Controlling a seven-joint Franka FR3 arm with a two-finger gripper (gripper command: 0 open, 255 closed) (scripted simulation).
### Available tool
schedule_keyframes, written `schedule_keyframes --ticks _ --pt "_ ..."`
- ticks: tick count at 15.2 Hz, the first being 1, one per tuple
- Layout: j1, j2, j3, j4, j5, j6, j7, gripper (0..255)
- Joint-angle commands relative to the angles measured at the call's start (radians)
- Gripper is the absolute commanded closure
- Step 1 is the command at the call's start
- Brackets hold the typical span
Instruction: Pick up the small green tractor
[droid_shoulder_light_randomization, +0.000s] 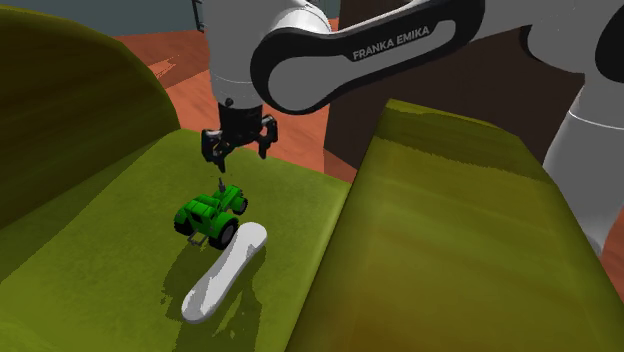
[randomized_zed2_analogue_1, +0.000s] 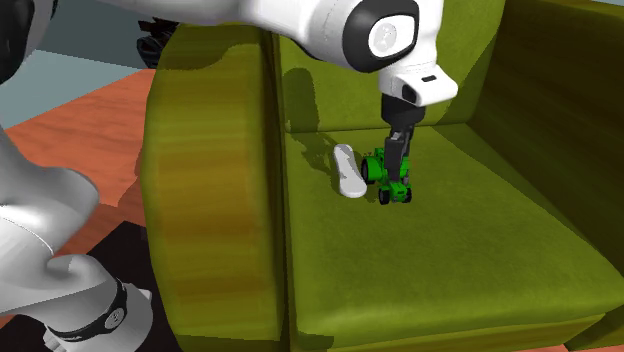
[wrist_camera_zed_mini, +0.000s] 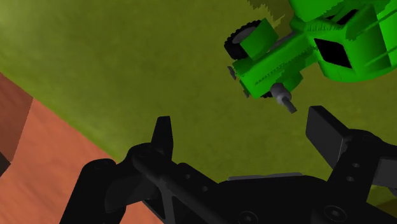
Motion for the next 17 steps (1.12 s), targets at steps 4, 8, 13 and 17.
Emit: schedule_keyframes --ticks 4,8,13,17 --pt "0.095 0.176 -0.010 0.187 -0.113 -0.047 0.086 0" --pt "0.096 0.189 -0.017 0.152 -0.125 -0.001 0.099 0" --pt "0.102 0.203 -0.028 0.124 -0.135 0.039 0.110 0" --pt "0.094 0.195 -0.029 0.112 -0.131 0.045 0.104 255"
